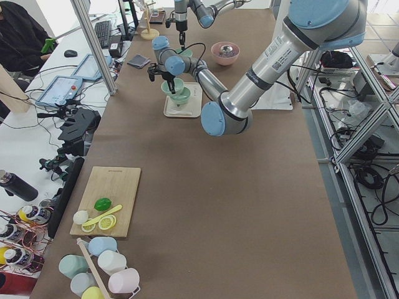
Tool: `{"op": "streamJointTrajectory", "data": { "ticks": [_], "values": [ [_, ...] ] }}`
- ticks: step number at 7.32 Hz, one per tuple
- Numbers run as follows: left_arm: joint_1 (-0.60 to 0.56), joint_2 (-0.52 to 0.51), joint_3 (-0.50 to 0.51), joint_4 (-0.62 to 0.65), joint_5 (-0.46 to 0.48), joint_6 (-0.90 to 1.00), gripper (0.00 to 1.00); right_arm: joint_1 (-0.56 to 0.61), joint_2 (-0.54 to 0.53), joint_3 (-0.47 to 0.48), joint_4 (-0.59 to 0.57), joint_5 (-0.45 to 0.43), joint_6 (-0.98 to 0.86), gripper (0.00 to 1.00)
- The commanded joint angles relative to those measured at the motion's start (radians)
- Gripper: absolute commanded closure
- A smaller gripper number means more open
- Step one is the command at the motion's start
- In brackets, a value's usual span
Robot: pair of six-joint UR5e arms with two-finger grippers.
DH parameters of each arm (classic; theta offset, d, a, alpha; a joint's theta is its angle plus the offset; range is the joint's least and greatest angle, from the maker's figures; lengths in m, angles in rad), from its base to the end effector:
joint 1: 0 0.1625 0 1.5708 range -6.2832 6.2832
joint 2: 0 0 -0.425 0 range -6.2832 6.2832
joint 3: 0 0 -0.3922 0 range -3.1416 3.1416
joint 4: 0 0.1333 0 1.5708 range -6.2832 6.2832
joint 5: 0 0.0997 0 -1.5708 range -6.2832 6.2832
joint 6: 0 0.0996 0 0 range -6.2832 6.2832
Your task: Stack green bowls together
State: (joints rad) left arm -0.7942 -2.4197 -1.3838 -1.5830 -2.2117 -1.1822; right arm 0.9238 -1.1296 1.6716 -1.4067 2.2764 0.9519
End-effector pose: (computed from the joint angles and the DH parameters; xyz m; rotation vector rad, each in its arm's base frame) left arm 0.4773 -0.5910 0.2024 -0.1487 0.8827 -0.1623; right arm -0.3325 -0.5541 0.3375 -0.0130 -0.9530 0.0325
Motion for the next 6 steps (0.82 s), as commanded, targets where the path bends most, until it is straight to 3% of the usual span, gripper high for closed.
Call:
{"op": "streamJointTrajectory", "data": {
  "ticks": [1, 6],
  "values": [
    [0.018, 0.002, -0.001, 0.000, 0.003, -0.008, 1.00, 0.000, 0.001, 0.000, 0.000, 0.000, 0.001, 1.00],
    [0.024, 0.044, -0.023, -0.040, 0.003, -0.010, 1.00, -0.008, 0.002, -0.001, 0.002, -0.003, 0.001, 1.00]
  ]
}}
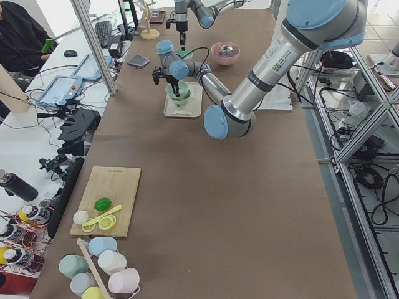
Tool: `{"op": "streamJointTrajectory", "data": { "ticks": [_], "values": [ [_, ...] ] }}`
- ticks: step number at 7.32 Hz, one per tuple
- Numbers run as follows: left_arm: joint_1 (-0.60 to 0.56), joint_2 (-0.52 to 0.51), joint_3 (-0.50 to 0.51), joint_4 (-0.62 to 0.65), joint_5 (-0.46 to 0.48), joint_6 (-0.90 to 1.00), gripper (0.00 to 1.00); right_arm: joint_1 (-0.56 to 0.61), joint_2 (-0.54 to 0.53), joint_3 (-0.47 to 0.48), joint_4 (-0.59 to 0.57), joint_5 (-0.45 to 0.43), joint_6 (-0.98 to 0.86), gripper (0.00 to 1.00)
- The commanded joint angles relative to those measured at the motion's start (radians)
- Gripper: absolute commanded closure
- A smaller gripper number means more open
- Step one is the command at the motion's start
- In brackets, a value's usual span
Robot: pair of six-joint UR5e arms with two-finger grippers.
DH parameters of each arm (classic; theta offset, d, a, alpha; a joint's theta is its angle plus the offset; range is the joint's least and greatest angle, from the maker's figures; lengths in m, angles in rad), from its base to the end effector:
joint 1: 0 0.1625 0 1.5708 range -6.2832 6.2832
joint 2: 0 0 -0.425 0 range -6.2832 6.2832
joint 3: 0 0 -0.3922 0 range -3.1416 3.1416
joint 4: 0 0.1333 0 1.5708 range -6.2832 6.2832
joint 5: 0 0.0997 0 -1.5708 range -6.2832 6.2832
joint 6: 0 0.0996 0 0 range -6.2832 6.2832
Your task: Stack green bowls together
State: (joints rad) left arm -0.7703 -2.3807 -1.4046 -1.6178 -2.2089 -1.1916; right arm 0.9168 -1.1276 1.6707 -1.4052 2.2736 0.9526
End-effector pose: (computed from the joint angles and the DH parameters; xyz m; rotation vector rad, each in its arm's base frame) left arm 0.4863 -0.5749 0.2183 -0.1512 0.8913 -0.1439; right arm -0.3366 -0.5524 0.3366 -0.0127 -0.9529 0.0267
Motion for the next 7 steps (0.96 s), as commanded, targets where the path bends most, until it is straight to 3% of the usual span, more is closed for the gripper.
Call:
{"op": "streamJointTrajectory", "data": {
  "ticks": [1, 7],
  "values": [
    [0.000, 0.003, -0.004, -0.007, 0.000, 0.000, 1.00, -0.001, 0.000, 0.000, 0.000, 0.000, 0.000, 1.00],
    [0.016, 0.009, -0.001, -0.033, 0.000, -0.007, 1.00, -0.001, 0.000, 0.000, 0.000, -0.002, 0.000, 1.00]
  ]
}}
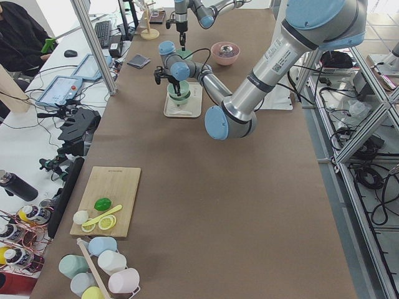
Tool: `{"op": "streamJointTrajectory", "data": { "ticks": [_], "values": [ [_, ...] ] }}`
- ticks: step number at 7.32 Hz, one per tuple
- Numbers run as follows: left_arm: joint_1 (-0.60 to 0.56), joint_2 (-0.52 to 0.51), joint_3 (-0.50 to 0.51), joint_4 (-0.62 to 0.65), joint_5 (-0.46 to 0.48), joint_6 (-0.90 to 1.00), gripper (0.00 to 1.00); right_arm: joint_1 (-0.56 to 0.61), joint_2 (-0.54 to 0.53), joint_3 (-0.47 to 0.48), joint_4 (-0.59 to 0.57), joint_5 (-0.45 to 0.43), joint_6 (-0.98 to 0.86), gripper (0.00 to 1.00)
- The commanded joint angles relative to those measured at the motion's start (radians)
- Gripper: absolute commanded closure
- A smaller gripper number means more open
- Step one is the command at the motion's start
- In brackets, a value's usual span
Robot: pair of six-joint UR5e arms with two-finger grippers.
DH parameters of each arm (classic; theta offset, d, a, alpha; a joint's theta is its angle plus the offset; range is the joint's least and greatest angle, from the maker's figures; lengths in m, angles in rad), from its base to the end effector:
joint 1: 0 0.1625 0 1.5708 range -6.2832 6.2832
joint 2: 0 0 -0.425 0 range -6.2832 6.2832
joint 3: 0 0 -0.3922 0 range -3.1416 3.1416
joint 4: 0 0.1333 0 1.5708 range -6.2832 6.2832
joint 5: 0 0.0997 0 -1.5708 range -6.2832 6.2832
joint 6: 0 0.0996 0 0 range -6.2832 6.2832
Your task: Stack green bowls together
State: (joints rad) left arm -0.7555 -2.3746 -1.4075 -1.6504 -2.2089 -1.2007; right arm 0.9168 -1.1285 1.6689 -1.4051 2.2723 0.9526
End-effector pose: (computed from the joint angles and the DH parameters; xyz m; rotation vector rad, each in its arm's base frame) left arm 0.4939 -0.5668 0.2174 -0.1447 0.9118 -0.1280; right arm -0.3367 -0.5527 0.3380 -0.0136 -0.9505 0.0282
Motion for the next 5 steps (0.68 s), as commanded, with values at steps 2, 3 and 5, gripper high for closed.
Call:
{"op": "streamJointTrajectory", "data": {
  "ticks": [2, 3, 5],
  "values": [
    [0.001, 0.012, 0.002, -0.002, 0.000, 0.006, 1.00, -0.001, 0.001, 0.003, 0.002, -0.001, 0.000, 1.00],
    [0.001, 0.014, 0.004, -0.002, 0.000, 0.006, 1.00, -0.001, 0.001, 0.003, 0.000, -0.001, 0.000, 1.00],
    [0.002, 0.024, 0.015, -0.047, 0.000, 0.001, 1.00, -0.001, 0.001, 0.003, 0.002, -0.002, 0.000, 1.00]
  ]
}}
